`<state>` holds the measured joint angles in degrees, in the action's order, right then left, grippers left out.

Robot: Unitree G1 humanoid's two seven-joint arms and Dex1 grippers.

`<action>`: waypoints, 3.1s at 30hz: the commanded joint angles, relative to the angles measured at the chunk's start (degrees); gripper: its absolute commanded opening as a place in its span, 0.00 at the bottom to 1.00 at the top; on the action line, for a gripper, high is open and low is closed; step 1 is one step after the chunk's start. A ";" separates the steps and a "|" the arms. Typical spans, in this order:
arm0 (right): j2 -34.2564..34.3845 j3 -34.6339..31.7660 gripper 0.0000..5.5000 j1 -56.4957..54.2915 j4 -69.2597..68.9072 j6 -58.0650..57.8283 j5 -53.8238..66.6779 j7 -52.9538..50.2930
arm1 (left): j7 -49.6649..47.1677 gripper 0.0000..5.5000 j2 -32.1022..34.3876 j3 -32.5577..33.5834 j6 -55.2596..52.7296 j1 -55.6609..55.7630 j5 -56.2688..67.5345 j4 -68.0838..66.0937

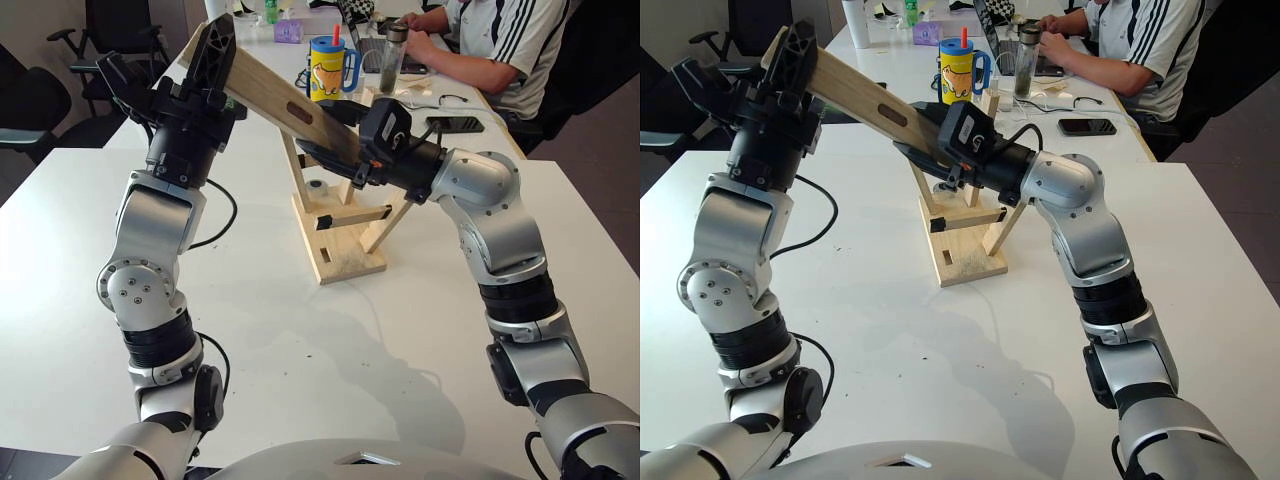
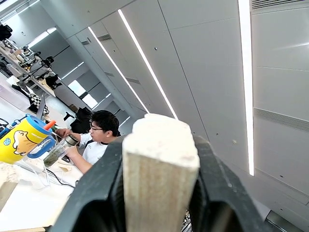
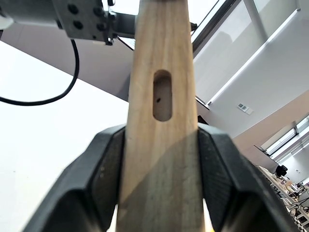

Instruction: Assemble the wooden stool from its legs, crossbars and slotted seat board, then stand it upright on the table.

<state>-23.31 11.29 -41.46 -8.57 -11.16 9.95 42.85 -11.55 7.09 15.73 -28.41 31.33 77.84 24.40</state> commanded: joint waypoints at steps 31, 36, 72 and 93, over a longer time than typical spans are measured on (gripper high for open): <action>9.40 -20.71 0.39 15.28 -6.64 -36.47 16.71 -34.18 | 0.27 0.19 3.68 3.69 3.83 -2.64 -22.09 -6.77; 12.33 -16.83 0.24 11.79 -3.98 -31.99 12.18 -36.81 | 3.59 0.19 3.61 0.55 4.93 -3.98 -28.66 -7.79; 28.43 -9.86 0.18 23.16 -10.07 -17.68 -4.45 -53.15 | -9.93 0.19 -15.89 -9.14 11.87 -23.15 -44.43 -7.35; 27.16 -8.71 0.18 26.19 -13.62 -19.54 -4.25 -51.63 | -11.91 0.19 -10.26 -27.34 3.87 -29.32 -62.33 -3.33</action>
<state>4.44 2.83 -16.47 -20.40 -29.45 7.29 -8.44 -22.00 -2.38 -9.19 -15.34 7.45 19.18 23.96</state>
